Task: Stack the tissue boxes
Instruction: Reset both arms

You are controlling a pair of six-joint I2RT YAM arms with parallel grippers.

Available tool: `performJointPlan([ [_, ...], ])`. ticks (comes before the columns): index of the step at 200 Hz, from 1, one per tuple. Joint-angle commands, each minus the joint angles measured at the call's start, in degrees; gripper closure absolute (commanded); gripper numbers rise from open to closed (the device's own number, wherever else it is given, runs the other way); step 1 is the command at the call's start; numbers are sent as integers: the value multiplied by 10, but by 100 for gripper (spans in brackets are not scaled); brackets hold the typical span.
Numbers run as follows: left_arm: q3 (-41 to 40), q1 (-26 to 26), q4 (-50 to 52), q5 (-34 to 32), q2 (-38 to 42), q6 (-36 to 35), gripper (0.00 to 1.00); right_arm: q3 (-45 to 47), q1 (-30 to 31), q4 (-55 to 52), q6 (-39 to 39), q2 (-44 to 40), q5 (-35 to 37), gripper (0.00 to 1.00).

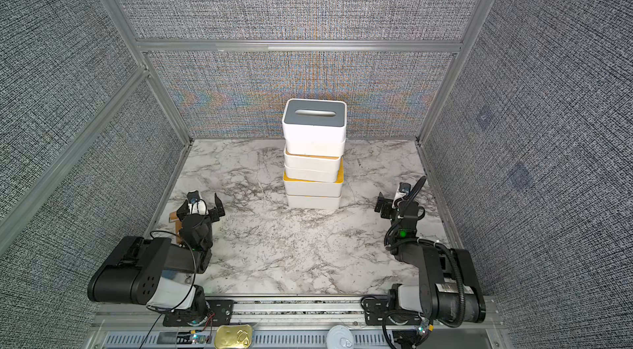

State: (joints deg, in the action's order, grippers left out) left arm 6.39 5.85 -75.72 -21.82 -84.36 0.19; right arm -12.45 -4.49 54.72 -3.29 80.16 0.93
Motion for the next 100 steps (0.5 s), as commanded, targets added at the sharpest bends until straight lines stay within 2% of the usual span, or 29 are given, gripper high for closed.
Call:
performJointPlan([
  [1,13,-8,-28,37,-3,-3,1,33,2,219,9,91,-26,1],
  [10,31,-11,8,47,-15,8,1,47,2,273,6,103,-31,1],
  [28,29,-14,-43,61,-46,-10,1,14,3,138,8,58,-12,1],
  [50,31,-16,-22,64,-38,-3,1,-53,4,68,22,91,-65,1],
  [66,28,-16,-31,64,-39,-5,1,-74,3,-3,11,73,-28,1],
  [88,24,-16,-42,64,-40,-8,1,-62,5,46,10,90,-23,1],
  [100,25,-15,-36,64,-38,-6,1,-68,5,21,16,80,-19,1],
])
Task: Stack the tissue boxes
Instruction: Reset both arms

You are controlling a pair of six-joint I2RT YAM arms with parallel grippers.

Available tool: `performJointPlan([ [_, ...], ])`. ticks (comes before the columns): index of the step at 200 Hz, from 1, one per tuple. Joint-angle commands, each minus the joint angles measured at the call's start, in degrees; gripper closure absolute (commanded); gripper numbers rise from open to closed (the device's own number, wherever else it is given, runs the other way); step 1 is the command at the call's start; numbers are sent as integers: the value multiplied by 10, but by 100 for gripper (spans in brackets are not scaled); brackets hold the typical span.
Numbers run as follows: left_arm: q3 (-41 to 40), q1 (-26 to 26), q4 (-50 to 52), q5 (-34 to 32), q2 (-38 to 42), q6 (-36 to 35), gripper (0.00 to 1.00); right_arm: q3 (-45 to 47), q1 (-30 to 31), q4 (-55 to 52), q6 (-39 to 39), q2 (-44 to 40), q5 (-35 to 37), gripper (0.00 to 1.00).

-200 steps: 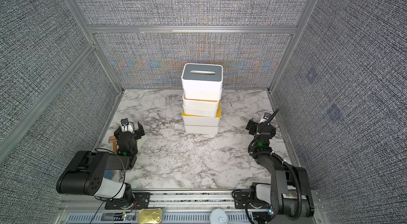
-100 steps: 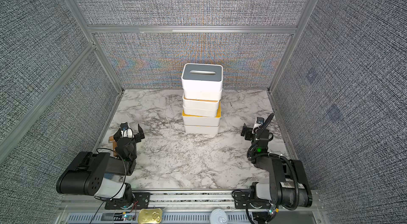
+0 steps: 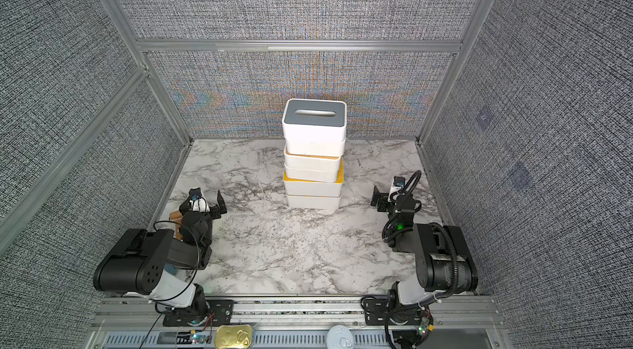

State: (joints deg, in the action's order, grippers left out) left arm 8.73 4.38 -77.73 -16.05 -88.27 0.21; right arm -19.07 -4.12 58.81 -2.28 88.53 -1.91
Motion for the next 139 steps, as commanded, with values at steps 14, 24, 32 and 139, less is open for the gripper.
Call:
performJointPlan([
  [14,0,0,-21,7,0,-7,1,6,7,2,7,2,18,1],
  [24,1,0,-16,7,1,-7,1,6,10,-3,8,-1,22,1],
  [32,1,-1,-20,7,0,-8,1,6,10,1,7,0,20,1],
  [139,1,0,-19,7,0,-8,1,4,10,-4,8,1,21,1],
])
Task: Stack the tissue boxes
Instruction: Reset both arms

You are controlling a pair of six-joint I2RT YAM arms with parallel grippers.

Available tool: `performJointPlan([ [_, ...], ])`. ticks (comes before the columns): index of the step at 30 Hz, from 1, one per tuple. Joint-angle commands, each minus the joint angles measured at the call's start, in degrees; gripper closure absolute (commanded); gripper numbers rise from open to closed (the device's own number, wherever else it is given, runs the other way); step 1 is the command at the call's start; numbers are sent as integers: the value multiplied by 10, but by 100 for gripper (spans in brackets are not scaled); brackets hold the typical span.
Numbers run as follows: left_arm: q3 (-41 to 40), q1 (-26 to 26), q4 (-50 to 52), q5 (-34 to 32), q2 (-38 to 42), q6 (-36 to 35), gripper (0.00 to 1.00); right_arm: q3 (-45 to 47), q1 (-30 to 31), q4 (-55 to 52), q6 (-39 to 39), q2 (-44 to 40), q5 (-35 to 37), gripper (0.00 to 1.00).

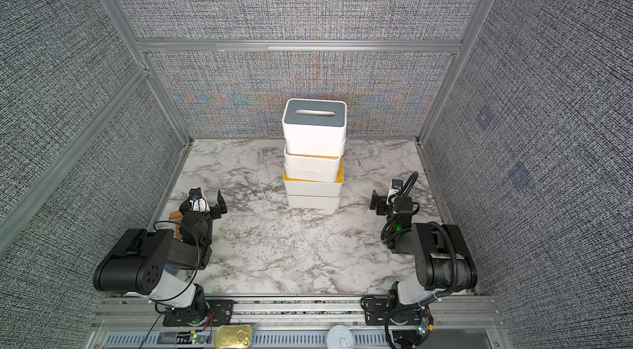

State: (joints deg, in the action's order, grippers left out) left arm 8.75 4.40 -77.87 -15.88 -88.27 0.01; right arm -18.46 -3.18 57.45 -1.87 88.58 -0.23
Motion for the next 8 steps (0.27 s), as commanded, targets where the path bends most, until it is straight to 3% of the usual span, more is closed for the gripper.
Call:
performJointPlan([
  [1,0,0,-18,5,0,-6,1,-3,0,9,4,1,5,1],
  [8,0,0,-18,5,1,-6,1,-7,-3,4,3,3,-1,1],
])
